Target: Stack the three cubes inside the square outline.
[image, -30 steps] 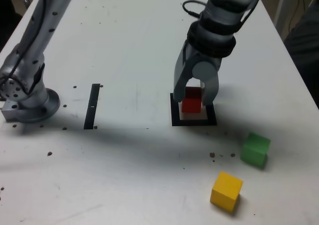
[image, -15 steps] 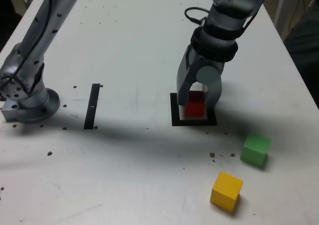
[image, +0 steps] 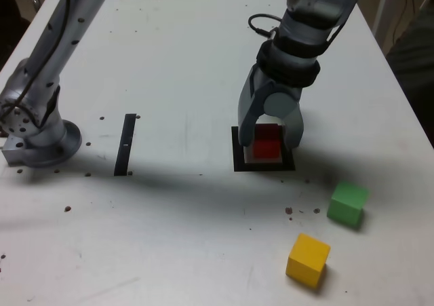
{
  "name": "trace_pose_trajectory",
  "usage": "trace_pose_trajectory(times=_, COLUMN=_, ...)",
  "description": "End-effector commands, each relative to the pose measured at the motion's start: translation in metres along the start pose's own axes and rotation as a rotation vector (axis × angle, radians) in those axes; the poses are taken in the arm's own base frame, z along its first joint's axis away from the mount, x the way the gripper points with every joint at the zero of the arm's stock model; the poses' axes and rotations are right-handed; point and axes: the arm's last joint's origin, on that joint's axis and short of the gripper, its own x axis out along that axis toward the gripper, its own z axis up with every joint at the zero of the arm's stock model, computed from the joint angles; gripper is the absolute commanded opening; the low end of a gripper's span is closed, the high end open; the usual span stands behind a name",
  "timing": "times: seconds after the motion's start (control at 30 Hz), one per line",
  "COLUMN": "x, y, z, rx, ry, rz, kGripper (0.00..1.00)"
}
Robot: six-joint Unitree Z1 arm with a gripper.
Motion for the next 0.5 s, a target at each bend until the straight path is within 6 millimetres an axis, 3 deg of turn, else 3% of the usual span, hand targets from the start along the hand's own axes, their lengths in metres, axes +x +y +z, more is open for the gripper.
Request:
trace_pose_trajectory(times=0.0, x=-0.006, y=0.000, z=-0.006, rx=-0.008, ry=-0.014, rz=0.002, kGripper=1.00)
trace_pose_trajectory(times=0.27, x=-0.026, y=-0.009, z=-0.032, rx=-0.024, ry=-0.041, rz=0.034, kGripper=1.00)
trace_pose_trajectory(times=0.47, x=-0.044, y=-0.035, z=-0.047, rx=0.013, ry=-0.061, rz=0.075, kGripper=1.00)
